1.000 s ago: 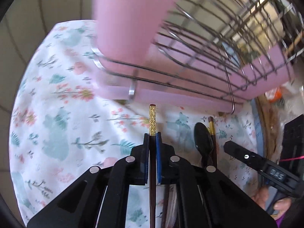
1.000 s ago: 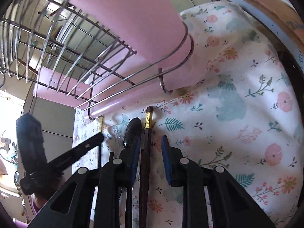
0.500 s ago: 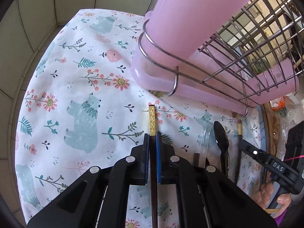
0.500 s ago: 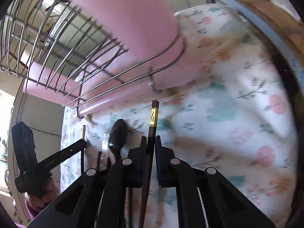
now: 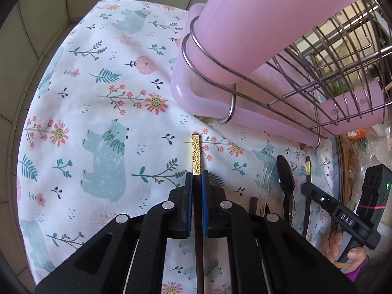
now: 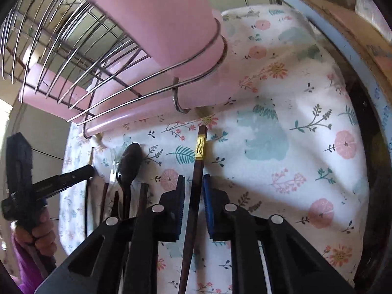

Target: Organize utensils

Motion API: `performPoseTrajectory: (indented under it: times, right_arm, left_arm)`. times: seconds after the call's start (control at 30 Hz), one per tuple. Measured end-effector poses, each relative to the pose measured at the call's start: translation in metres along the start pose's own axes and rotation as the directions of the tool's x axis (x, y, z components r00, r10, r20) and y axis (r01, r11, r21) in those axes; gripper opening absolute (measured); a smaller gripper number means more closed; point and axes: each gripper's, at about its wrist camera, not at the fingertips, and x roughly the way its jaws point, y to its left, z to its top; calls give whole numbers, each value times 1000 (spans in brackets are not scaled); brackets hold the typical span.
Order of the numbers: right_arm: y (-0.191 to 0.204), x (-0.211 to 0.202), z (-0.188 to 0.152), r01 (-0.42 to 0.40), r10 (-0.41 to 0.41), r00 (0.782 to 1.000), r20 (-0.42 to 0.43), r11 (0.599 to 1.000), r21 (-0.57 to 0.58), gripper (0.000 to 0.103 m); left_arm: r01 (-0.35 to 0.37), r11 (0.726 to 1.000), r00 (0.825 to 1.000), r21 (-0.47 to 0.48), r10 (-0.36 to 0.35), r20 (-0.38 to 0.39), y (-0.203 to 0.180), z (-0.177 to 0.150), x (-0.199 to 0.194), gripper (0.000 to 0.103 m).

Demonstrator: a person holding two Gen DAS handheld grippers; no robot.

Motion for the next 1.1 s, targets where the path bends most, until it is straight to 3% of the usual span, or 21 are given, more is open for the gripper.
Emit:
performPoseTrajectory:
  times: [0.2,0.33,0.47,0.83,0.97,1.1]
  right_arm:
    - [-15,-3,11,-65,69,995,-74,997,52,15]
    - [-9,1,17,-37,41,993,-109,999,37,15]
    - [-2,4,17,4,-4,995,-104,1000,-1,9]
    - [3,-27,-14,-25,26,998,65,999,-25,7]
    - [6,-58,-27,-21,32,984,174,997,-68,7]
    - [6,-91,-35,-24,43,955,295,997,-69,7]
  left_arm:
    - [-31,999,998,39,32,-47,-4,7,2,7]
    - [-52,997,997,57,56,-61,-4,12,1,7]
    - [-62,996,995,61,66,-70,-10,15,4,7]
    - [-30,996,999,79,29,16,-16,-1,-5,6]
    - [1,996,996,88,-9,91,-14,-11,-31,5]
    - [29,994,980,104,-49,194,-13,-19,-64,5]
